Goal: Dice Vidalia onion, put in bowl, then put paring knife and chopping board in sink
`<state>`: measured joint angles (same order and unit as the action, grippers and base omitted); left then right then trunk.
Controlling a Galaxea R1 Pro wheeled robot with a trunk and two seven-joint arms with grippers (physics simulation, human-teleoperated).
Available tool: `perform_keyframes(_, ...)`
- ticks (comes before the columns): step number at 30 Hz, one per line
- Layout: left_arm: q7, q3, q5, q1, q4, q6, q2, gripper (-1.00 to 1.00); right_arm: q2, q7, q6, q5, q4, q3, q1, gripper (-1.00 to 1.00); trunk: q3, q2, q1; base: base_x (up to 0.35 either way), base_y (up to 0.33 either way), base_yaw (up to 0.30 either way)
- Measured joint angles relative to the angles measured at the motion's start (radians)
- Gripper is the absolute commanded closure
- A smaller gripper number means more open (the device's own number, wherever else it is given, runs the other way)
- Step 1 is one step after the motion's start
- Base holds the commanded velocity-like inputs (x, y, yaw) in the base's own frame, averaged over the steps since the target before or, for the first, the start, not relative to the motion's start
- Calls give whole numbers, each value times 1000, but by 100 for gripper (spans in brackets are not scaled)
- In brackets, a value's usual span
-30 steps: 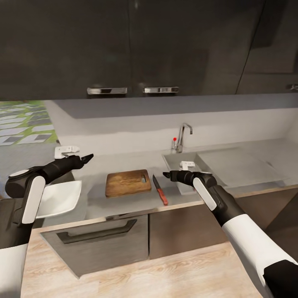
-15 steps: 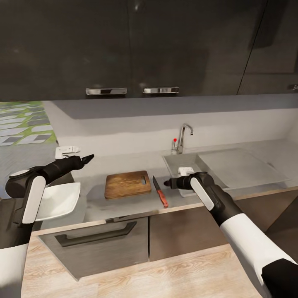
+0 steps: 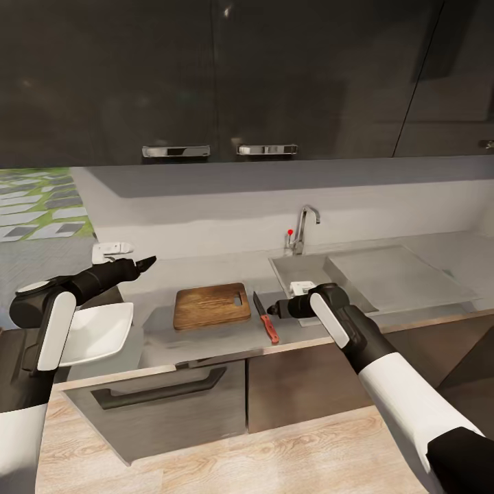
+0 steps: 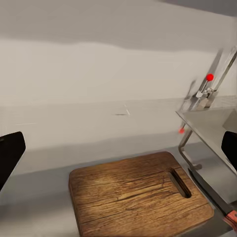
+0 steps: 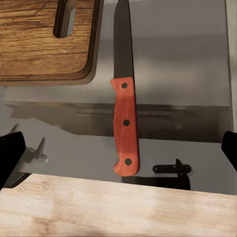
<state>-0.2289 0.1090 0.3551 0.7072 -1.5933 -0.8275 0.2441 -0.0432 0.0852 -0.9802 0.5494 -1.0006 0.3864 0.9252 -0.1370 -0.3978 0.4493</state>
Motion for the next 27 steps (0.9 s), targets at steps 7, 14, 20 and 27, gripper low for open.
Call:
perform_keyframes(7,0,0,0,0,0,-1,0,-100,6,0,-1,0,-9,1,0,-100,0,0,0,24,19,0)
perform_keyframes(14,0,0,0,0,0,-3,0,-100,6,25,-1,-3,-10,0,0,-100,0,0,0,77,83,0)
perform_keyframes(20,0,0,0,0,0,-3,0,-100,6,68,0,-2,-9,0,0,-100,0,0,0,13,13,0)
perform_keyframes(27,0,0,0,0,0,-3,0,-100,6,81,2,-2,-9,0,0,-100,0,0,0,2,2,0)
